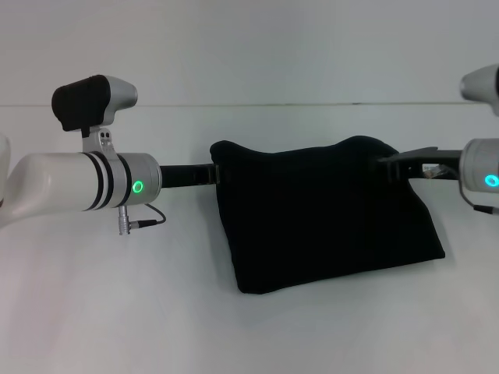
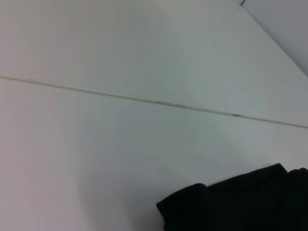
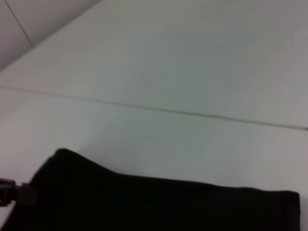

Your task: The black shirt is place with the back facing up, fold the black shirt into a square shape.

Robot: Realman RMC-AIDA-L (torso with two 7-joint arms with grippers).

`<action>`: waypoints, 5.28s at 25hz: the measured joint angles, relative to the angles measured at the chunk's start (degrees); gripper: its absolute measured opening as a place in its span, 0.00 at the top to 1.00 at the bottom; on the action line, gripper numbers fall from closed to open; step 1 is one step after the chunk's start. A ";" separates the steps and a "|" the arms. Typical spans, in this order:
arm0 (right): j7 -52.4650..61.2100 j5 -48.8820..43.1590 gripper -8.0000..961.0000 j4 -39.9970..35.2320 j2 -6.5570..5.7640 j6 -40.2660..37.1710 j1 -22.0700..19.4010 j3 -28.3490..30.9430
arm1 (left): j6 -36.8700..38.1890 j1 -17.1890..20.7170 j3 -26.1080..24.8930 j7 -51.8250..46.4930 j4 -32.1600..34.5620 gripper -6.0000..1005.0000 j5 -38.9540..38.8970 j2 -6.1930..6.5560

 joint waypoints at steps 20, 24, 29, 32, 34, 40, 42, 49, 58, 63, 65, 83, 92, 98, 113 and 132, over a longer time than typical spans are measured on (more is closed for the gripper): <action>-2.90 2.95 0.98 -2.76 1.69 7.41 -2.10 -1.31 | -0.01 0.40 -0.09 -0.01 0.07 0.90 0.17 0.03; -2.69 4.07 0.97 -2.89 1.19 6.15 -1.31 -1.39 | 0.13 0.43 -0.09 -0.01 0.07 0.90 0.17 -0.08; -3.57 3.83 0.96 -1.82 2.41 8.24 0.82 -2.96 | 0.44 0.43 -0.09 -0.01 0.07 0.90 0.17 -0.19; -4.35 3.81 0.96 0.27 3.20 11.79 2.34 -4.89 | 0.84 0.47 -0.09 0.03 0.07 0.89 0.17 -0.29; -4.52 3.78 0.95 1.93 3.49 14.08 3.28 -6.41 | 1.16 0.51 -0.09 0.11 0.07 0.89 0.17 -0.38; -4.48 3.74 0.94 5.27 4.03 21.52 4.32 -9.91 | 1.81 0.62 -0.09 0.64 0.07 0.89 0.09 -0.50; -4.30 3.75 0.94 5.53 4.04 22.69 4.21 -9.97 | 1.82 0.63 -0.09 0.77 0.07 0.89 0.08 -0.49; -4.14 5.11 0.93 2.52 3.82 22.49 1.35 -8.88 | 1.87 0.63 -0.31 1.41 0.20 0.88 0.07 -0.29; -7.90 13.16 0.92 -6.50 1.51 -1.30 -6.37 -7.95 | 1.37 0.93 -0.09 1.45 0.75 0.88 0.14 -0.24; -9.28 12.53 0.91 -5.63 -0.40 -9.97 -7.42 -7.77 | 1.24 1.18 -0.28 1.48 1.11 0.88 0.17 -0.28; -8.78 10.58 0.90 -5.06 -0.92 -11.37 -7.38 -7.93 | 1.21 1.31 -0.21 1.48 1.56 0.87 0.18 -0.41; -7.12 2.99 0.88 -4.92 -2.15 -11.23 -10.30 -4.07 | 0.03 0.90 -0.45 1.48 2.18 0.86 0.18 -0.15; -11.16 3.28 0.86 -7.14 -2.55 -16.58 -12.09 9.00 | -0.61 0.69 -0.18 1.48 2.95 0.86 0.17 -0.05; -12.04 3.45 0.85 -8.65 -2.29 -22.61 -11.94 17.47 | -2.24 0.43 -0.09 1.48 3.01 0.86 0.17 0.05; -15.01 4.03 0.68 -8.42 -0.58 -24.61 -10.63 19.49 | -5.80 -1.06 -0.20 3.05 3.25 0.85 0.03 -0.19; -13.31 3.02 0.36 -9.97 -2.14 -23.23 -7.04 11.52 | 18.44 8.49 -2.14 4.78 22.18 0.59 0.61 1.50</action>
